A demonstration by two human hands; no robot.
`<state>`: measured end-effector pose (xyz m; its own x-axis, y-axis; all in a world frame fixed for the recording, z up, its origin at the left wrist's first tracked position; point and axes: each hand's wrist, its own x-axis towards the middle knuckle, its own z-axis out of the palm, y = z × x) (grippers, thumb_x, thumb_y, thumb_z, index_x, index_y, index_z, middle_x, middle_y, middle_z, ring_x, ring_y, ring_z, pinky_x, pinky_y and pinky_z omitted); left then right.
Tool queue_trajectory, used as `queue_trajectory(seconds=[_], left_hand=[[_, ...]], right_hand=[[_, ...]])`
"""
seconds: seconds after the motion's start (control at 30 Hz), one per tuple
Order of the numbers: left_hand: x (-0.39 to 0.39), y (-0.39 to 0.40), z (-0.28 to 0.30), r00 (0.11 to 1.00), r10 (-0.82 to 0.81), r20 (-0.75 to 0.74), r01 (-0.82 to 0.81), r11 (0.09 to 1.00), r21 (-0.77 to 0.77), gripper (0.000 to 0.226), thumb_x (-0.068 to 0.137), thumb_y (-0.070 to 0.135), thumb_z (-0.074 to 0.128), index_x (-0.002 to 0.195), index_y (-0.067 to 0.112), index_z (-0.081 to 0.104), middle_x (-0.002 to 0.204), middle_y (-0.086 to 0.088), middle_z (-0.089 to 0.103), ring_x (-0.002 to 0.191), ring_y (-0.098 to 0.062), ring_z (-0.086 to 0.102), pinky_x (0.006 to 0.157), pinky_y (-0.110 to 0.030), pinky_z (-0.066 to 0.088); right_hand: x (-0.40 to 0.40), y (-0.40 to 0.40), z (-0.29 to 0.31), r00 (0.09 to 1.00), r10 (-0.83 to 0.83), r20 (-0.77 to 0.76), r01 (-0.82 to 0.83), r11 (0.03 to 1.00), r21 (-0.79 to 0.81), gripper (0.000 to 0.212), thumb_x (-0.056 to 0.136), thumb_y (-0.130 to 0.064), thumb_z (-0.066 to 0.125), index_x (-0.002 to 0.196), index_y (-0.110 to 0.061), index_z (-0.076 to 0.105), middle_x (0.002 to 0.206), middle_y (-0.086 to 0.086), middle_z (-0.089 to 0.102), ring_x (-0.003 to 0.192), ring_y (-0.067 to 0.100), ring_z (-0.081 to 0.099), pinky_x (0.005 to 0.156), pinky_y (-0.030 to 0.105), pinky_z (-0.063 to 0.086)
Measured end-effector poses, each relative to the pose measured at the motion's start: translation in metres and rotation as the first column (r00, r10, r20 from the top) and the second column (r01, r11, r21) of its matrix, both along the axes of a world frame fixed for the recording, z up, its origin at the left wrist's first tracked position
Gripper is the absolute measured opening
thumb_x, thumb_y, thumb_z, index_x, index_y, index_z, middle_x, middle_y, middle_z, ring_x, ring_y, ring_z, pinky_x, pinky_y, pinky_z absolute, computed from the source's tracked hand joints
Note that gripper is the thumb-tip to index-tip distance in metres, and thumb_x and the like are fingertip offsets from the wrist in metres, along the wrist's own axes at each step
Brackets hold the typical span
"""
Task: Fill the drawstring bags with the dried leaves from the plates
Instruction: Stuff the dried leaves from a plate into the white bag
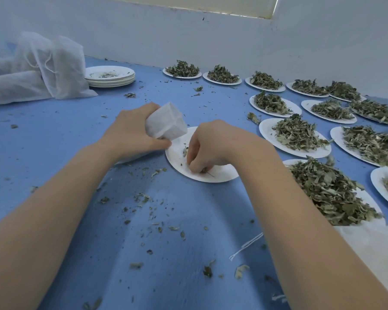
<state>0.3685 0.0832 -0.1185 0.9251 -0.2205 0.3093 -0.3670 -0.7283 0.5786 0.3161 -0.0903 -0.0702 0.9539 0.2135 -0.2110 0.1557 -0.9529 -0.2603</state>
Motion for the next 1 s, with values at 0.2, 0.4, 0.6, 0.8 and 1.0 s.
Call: queue_trajectory(seconds=[0.2, 0.4, 0.6, 0.8, 1.0], left_hand=[[-0.002, -0.001, 0.002, 1.000, -0.015, -0.003, 0.015, 1.000, 0.015, 0.034, 0.064, 0.039, 0.073, 0.089, 0.040, 0.049, 0.083, 0.016, 0.056, 0.079, 0.001, 0.049, 0.060, -0.020, 0.034], [-0.006, -0.004, 0.006, 0.999, -0.040, -0.002, 0.040, 0.996, 0.077, 0.042, 0.067, 0.035, 0.073, 0.099, 0.043, 0.048, 0.085, 0.021, 0.055, 0.081, -0.009, 0.050, 0.061, -0.017, 0.036], [-0.009, -0.011, 0.012, 0.994, -0.050, 0.096, 0.028, 0.975, 0.219, 0.045, 0.066, 0.032, 0.071, 0.108, 0.032, 0.053, 0.084, 0.008, 0.059, 0.081, -0.019, 0.053, 0.064, -0.028, 0.042], [-0.013, -0.022, 0.016, 0.988, -0.043, 0.147, 0.031, 0.996, 0.084, 0.042, 0.062, 0.038, 0.071, 0.100, 0.029, 0.055, 0.074, 0.011, 0.057, 0.069, -0.012, 0.051, 0.057, -0.025, 0.042], [-0.018, -0.028, 0.022, 0.997, -0.074, 0.022, 0.077, 0.972, -0.222, 0.033, 0.055, 0.036, 0.077, 0.083, 0.038, 0.059, 0.080, 0.018, 0.065, 0.077, 0.007, 0.058, 0.068, -0.012, 0.046]], right_hand=[[0.002, 0.005, -0.005, 0.995, 0.006, 0.100, -0.003, 0.999, -0.033, 0.023, 0.071, -0.011, 0.069, 0.093, -0.008, 0.072, 0.075, 0.005, 0.064, 0.064, 0.016, 0.052, 0.054, 0.022, 0.043], [0.004, -0.024, 0.007, 0.988, -0.101, 0.117, 0.064, 0.956, 0.288, 0.015, 0.070, -0.005, 0.068, 0.077, -0.014, 0.077, 0.063, -0.005, 0.070, 0.052, 0.003, 0.059, 0.037, 0.007, 0.033], [0.005, -0.024, 0.014, 0.920, -0.101, 0.379, -0.047, 0.932, 0.361, 0.021, 0.075, -0.005, 0.065, 0.078, -0.023, 0.076, 0.059, -0.014, 0.063, 0.053, -0.001, 0.055, 0.042, 0.004, 0.035], [0.004, -0.013, 0.012, 0.831, -0.043, 0.554, -0.214, 0.895, 0.391, 0.015, 0.077, -0.009, 0.068, 0.085, -0.019, 0.076, 0.083, -0.002, 0.071, 0.079, 0.014, 0.065, 0.080, 0.028, 0.050], [0.001, -0.013, 0.012, 0.899, -0.068, 0.433, -0.249, 0.734, 0.632, 0.027, 0.074, 0.000, 0.068, 0.090, -0.021, 0.075, 0.072, -0.015, 0.068, 0.066, -0.012, 0.060, 0.057, 0.004, 0.043]])
